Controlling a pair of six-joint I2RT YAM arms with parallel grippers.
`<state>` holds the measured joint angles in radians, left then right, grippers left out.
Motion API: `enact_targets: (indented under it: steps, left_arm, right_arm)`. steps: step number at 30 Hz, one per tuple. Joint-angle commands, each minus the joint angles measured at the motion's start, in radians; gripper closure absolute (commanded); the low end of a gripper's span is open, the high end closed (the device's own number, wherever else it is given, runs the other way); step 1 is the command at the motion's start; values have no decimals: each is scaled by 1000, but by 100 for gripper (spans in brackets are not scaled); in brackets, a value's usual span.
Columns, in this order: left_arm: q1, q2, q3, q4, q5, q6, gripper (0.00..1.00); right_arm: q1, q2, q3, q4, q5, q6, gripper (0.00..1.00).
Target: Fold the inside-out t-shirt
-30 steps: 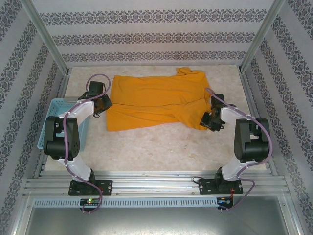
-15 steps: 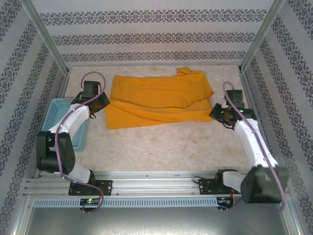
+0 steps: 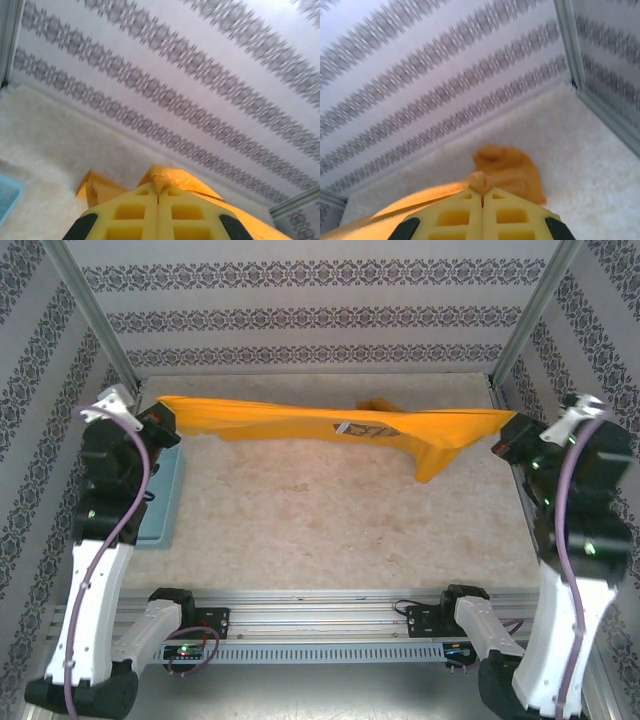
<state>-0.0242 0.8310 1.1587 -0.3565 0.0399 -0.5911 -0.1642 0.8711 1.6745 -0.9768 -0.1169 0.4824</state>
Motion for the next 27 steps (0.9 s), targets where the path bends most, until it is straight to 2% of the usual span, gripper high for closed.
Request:
enact_targets:
  steps: [1,5,10,13,22,27]
  left_arm:
    - [17,-70,37,-39,-38,-9,100]
    - [17,-128,85,-43,-26,-2,100]
    - [17,-58,182,-73,-12,30,100]
    - [17,28,220,-73,14,47,100]
    - [17,369,268,2,50,21,100]
    - [24,594,375,37,22,49,100]
  right_arm:
    - [-12,-42,142,-53,90,-34,100]
    - [-11,-34,327,-57,105,-63,100]
    - [-9,54,462,-63,121,-91,100]
    - [-9,116,441,-37,94,-88,100]
    - [-9,297,222,177,-14,-56,100]
    - [1,478,235,271,-70,-36,100]
